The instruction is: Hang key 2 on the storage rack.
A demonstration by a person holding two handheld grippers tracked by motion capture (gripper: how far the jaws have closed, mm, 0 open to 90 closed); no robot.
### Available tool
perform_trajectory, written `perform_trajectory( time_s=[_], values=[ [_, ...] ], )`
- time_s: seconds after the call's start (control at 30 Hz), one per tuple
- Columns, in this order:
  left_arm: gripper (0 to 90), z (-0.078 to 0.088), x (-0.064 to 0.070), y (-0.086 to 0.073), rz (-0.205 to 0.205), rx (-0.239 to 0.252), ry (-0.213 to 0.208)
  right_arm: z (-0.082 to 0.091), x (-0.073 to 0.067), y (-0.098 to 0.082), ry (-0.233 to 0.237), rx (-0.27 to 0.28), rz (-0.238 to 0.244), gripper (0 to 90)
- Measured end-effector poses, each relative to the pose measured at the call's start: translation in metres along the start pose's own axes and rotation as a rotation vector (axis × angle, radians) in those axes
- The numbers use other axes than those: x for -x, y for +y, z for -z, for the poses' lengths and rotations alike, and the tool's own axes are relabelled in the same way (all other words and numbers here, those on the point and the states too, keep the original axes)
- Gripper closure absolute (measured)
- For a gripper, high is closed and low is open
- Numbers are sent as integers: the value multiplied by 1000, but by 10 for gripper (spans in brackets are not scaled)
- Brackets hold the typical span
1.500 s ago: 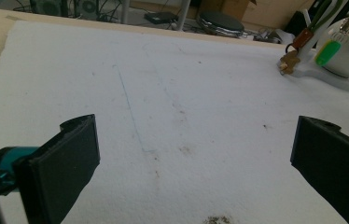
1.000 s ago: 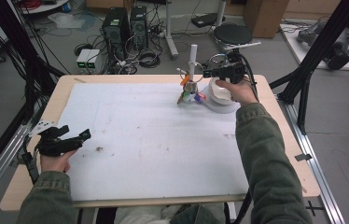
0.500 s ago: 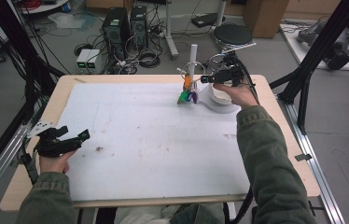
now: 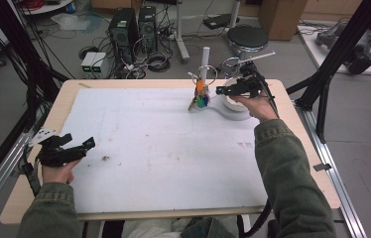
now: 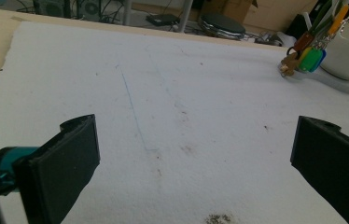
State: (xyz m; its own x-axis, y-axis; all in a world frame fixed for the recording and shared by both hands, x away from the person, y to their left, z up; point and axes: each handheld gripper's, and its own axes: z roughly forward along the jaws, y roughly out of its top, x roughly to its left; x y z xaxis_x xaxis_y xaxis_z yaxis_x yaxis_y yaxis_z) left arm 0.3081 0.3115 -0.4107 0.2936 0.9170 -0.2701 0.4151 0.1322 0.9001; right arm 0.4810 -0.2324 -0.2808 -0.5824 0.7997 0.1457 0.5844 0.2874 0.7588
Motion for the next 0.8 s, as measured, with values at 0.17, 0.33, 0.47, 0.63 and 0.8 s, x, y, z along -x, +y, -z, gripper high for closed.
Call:
perform_trajectory(
  time_s=[0.17,0.33,0.47,0.63,0.8],
  values=[
    [17,0,0,0,-2,2,2,7,0,-10,4,50,-13,6],
    [17,0,0,0,-3,-1,1,11,7,-24,-2,62,-37,6],
    [17,-1,0,0,-2,0,2,15,9,-34,-6,59,-52,7],
    [17,-1,1,0,0,1,1,21,9,-41,-22,68,-36,7],
    [17,-1,1,0,1,0,2,26,8,-50,-16,82,-31,7]
  ],
)
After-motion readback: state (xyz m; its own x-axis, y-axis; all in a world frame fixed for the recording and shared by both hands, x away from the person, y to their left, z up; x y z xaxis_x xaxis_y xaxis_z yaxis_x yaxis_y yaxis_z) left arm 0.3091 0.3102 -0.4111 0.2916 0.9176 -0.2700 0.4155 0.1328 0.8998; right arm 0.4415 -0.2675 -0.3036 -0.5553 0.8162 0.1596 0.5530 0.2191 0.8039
